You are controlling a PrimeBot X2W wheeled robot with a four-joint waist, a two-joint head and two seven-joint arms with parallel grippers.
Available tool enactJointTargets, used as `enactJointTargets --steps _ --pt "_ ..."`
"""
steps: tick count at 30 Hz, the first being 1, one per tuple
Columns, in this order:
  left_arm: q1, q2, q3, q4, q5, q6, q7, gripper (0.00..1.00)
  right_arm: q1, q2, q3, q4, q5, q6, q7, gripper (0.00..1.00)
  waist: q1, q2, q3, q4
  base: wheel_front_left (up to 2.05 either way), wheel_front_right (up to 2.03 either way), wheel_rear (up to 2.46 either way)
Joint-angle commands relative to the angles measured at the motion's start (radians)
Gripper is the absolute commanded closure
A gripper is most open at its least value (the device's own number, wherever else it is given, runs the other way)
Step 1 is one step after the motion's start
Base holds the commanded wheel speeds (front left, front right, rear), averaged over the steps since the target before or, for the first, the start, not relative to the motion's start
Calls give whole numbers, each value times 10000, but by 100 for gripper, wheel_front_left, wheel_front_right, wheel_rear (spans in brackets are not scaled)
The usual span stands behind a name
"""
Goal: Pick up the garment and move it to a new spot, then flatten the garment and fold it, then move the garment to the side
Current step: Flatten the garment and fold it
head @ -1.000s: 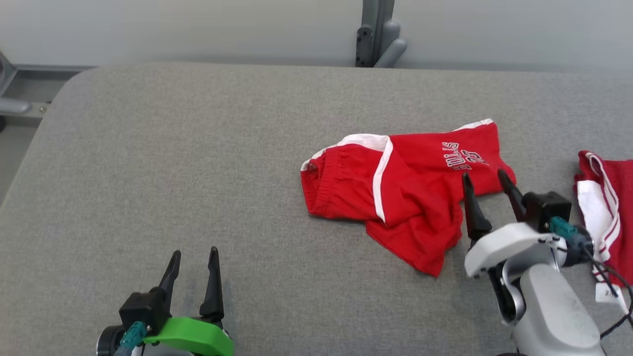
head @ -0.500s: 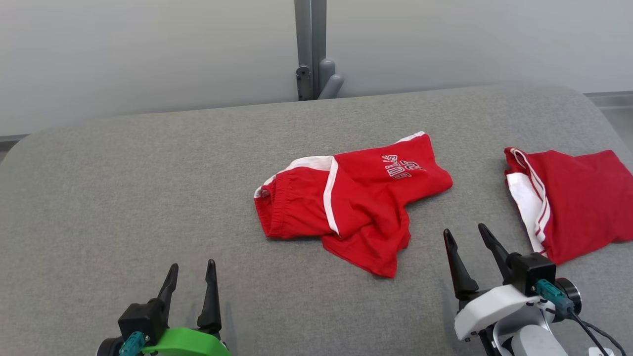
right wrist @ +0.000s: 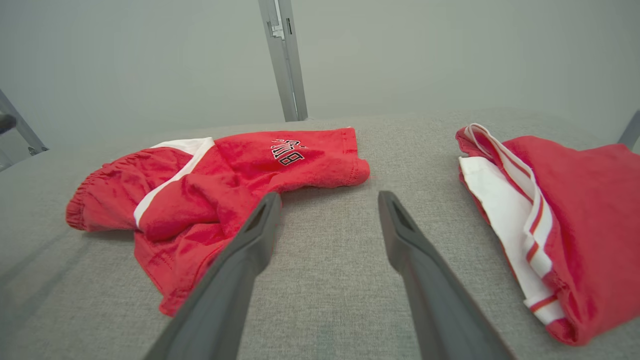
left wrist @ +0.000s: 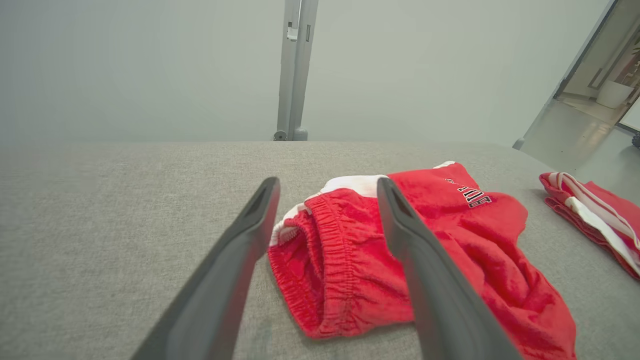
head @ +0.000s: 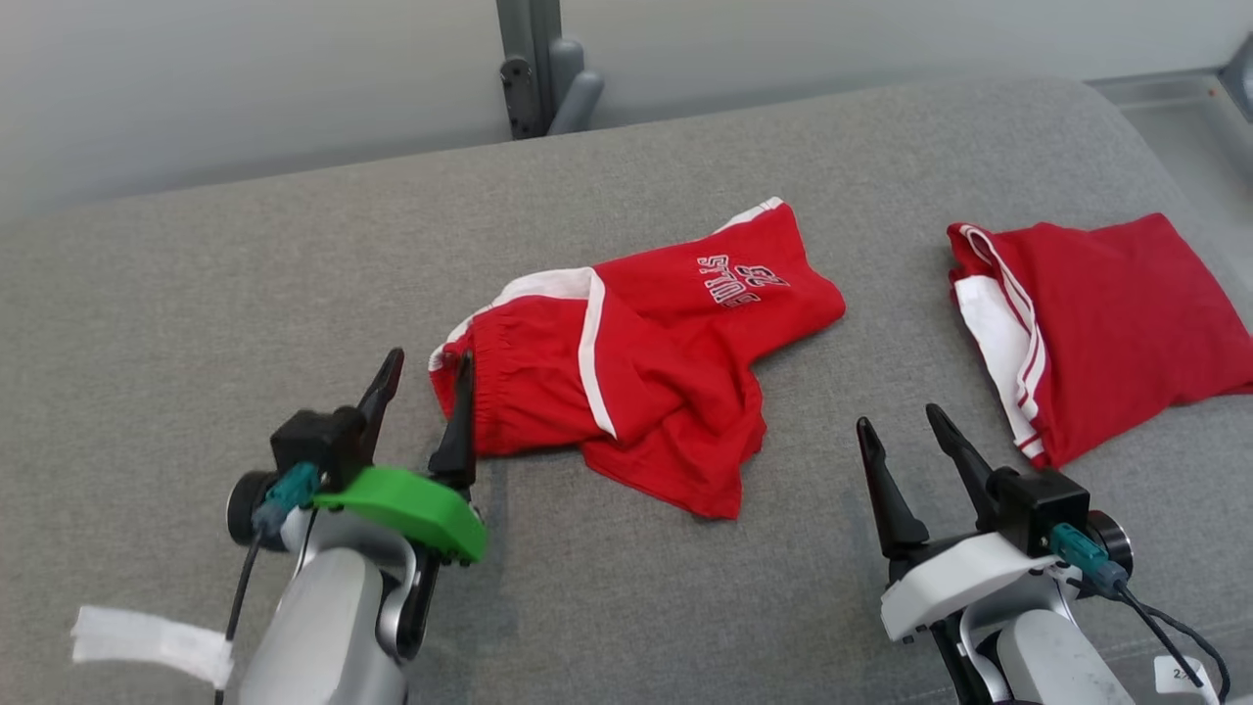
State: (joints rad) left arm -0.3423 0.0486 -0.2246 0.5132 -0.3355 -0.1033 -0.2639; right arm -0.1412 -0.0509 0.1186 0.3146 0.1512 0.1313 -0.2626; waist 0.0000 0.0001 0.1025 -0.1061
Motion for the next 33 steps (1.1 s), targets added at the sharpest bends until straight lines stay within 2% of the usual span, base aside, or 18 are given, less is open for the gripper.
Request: enactJointTargets --steps 1,7,9,12,18,24,31,32,33 --pt "-722 42 -120 725 -61 -126 2 0 -247 -16 51 19 79 -13 -24 0 0 -1 845 -634 0 0 0" --pt "-2523 43 -612 3369 -861 -275 16 0 -550 -15 138 109 192 -13 -25 0 0 -1 1318 -975 0 0 0" --pt "-2702 43 -759 3633 -993 -277 15 0 -565 -13 127 112 213 -13 -25 0 0 -1 1365 -1006 0 0 0" --pt "-3038 44 -1241 4123 -1786 -277 121 0 -601 -12 88 144 247 -14 -25 0 0 -1 1443 -1039 0 0 0" --pt "-3248 252 -1891 4555 -2752 -281 56 0 -723 -11 9 264 382 -13 -25 0 0 -1 1432 -919 0 0 0" --pt "-3333 349 -2121 4865 -3019 -280 -5 0 -690 -12 13 305 487 -13 -25 0 0 -1 1355 -717 0 0 0" --pt "-3073 363 -2733 3846 -3298 -281 -6 0 -776 -13 183 361 586 -13 -24 0 0 -1 1359 -667 0 0 0" --pt "-3046 451 -2852 3807 -3293 -281 -7 5 -785 -13 211 384 613 -13 -24 0 0 -1 1350 -676 0 0 0" --pt "-3061 494 -2897 3770 -3342 -281 -7 21 -779 -11 230 400 624 -13 -26 0 0 -1 1339 -687 0 0 0"
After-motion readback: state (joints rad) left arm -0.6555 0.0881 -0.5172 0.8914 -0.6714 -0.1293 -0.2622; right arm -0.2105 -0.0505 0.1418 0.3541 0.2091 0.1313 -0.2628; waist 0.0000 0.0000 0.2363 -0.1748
